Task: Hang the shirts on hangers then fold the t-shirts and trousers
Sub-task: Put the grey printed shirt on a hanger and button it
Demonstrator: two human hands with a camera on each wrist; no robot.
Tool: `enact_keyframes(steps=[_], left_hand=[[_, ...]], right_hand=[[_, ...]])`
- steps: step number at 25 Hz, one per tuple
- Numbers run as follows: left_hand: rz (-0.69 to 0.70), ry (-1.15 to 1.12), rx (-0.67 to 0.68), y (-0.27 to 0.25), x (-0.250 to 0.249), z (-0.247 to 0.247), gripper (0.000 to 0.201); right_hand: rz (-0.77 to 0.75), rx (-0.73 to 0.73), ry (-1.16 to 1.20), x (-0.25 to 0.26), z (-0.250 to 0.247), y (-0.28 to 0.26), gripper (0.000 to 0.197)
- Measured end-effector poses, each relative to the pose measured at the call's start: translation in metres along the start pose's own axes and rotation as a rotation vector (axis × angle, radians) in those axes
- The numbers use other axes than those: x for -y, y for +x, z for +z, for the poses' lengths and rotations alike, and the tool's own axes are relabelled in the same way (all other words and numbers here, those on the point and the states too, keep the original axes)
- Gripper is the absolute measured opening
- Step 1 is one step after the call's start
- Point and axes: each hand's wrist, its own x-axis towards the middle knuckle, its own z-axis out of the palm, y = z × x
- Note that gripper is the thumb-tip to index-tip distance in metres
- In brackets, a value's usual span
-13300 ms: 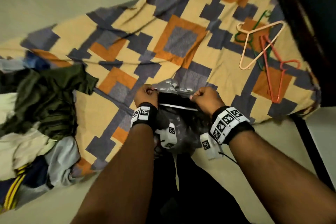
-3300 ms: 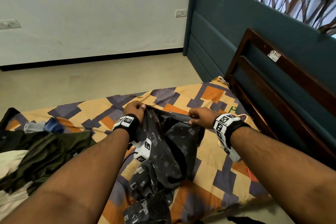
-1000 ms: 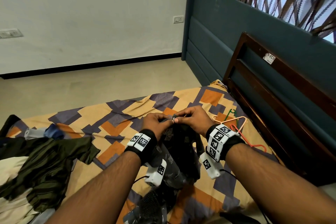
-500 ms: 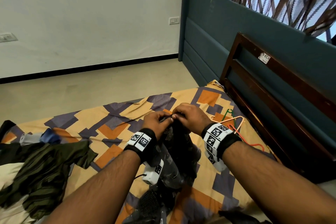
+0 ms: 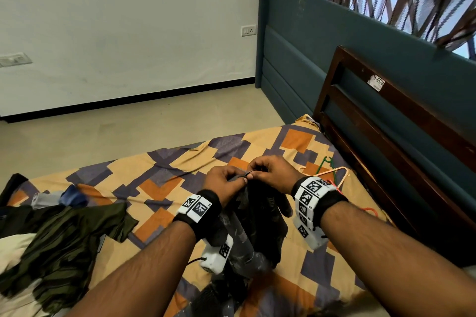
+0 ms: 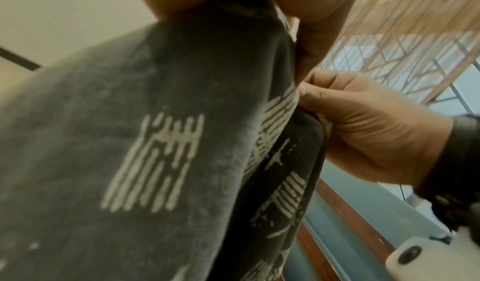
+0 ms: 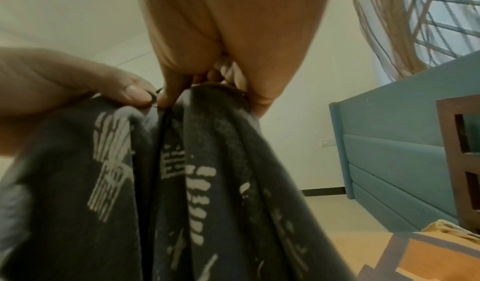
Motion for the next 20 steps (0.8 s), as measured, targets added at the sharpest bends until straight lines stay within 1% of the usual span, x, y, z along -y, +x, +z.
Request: enact_keyframes(steps=[1, 4, 5, 7, 10, 12, 14, 16, 17, 18, 20], left_hand=[[-0.021, -0.022, 0.002, 0.001, -0.001, 0.002, 0.008], [-0.077, -0.027, -0.015, 0.002, 0.004, 0.006, 0.009], [-0.082, -0.021, -0.019, 0.001, 0.006, 0.009, 0.01], [-0.071, 0.004, -0.014, -0.003, 0.008, 0.016, 0.009], [-0.039, 0.086, 0.006, -0.011, 0.01, 0.024, 0.011], [-0.033, 0.121, -0.003, -0.01, 0.01, 0.025, 0.013], [-0.054, 0.2, 0.058, -0.009, 0.008, 0.023, 0.015], [-0.09, 0.395, 0.192, -0.01, 0.008, 0.014, 0.018], [-0.107, 0.492, 0.241, -0.009, 0.009, 0.006, 0.018], [-0.122, 0.575, 0.27, -0.008, 0.011, -0.002, 0.018], [-0.168, 0.677, 0.298, -0.007, 0.016, -0.019, 0.018]], right_hand=[[-0.019, -0.03, -0.047, -0.005, -0.001, 0.0, 0.003], [-0.108, -0.073, -0.209, -0.016, 0.006, -0.003, 0.01], [-0.116, -0.075, -0.248, -0.017, 0.008, -0.007, 0.012], [-0.092, -0.063, -0.311, -0.017, 0.007, -0.011, 0.014], [-0.029, -0.023, -0.492, -0.009, 0.007, -0.011, 0.01], [0.029, -0.054, -0.592, -0.002, 0.014, -0.01, 0.009], [0.079, -0.086, -0.695, 0.002, 0.02, -0.014, 0.012], [0.132, -0.084, -0.771, -0.001, 0.017, -0.019, 0.016], [0.156, -0.052, -0.77, -0.004, 0.012, -0.022, 0.019], [0.173, 0.013, -0.736, -0.008, 0.005, -0.024, 0.021], [0.191, 0.183, -0.619, -0.014, -0.007, -0.028, 0.022]])
